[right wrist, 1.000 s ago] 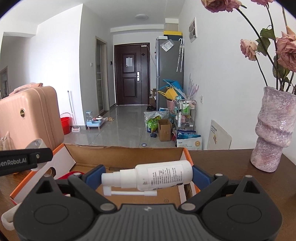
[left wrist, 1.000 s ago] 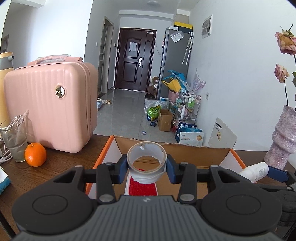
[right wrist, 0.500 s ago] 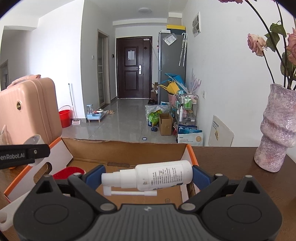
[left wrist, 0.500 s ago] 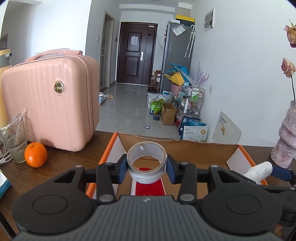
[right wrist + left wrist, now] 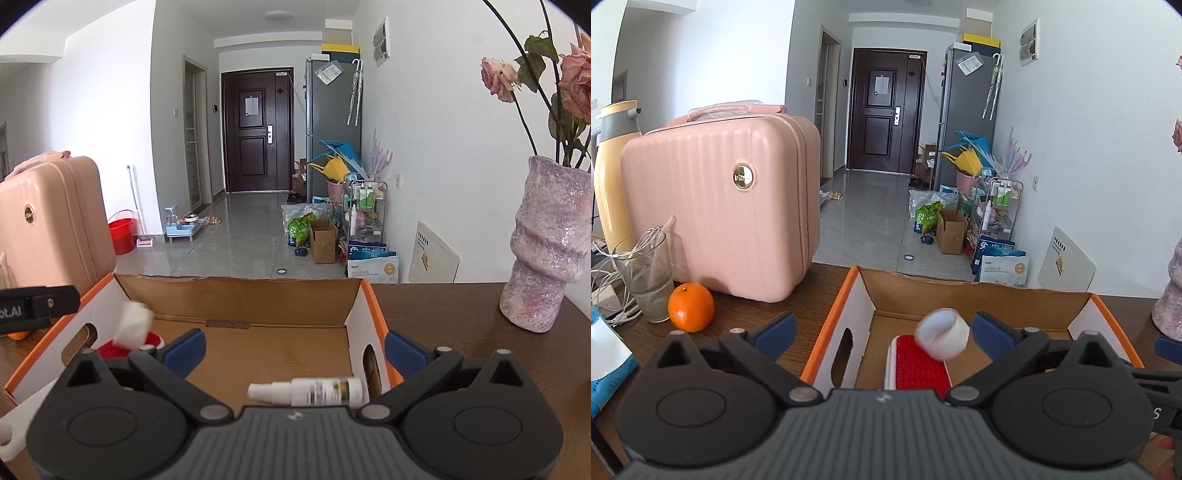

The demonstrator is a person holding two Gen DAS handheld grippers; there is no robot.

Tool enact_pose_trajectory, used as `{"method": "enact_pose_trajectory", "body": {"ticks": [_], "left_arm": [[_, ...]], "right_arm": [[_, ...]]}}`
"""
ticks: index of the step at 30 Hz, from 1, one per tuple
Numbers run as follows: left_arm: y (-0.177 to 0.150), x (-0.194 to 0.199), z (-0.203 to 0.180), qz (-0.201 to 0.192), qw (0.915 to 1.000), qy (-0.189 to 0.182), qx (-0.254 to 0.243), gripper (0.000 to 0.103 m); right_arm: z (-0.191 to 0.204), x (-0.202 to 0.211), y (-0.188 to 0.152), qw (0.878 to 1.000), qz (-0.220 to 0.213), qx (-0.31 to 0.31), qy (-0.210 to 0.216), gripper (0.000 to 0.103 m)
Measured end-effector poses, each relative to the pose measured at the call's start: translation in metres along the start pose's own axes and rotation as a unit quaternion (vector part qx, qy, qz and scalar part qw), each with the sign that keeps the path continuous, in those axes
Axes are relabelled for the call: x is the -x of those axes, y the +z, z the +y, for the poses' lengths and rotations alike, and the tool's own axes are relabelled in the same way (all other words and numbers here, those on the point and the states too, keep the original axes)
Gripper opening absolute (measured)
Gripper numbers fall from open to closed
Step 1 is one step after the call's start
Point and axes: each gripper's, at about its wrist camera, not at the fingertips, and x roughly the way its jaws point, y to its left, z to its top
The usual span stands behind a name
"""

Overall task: Organize rigid objects
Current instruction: 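Open both grippers to drop the tape roll and spray bottle into the box, then move both grippers back from the box toward the table objects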

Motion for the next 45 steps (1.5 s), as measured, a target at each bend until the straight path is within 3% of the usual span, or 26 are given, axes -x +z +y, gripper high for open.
{"method": "enact_pose_trajectory", "body": {"ticks": [20, 45], "left_arm": [[-0.005, 0.014, 0.002, -0.004, 1.0000, -0.007, -0.005, 0.103], [-0.038, 0.080, 0.016, -0.032, 0.9991, -0.026, -0.006, 0.103]], "right_arm": [[0.003, 0.019, -0.005, 1.000, -0.015, 0.008, 0.004, 0.103], [0.003, 0.094, -0.034, 0.998, -0.058, 0.021, 0.023, 0.103]]}}
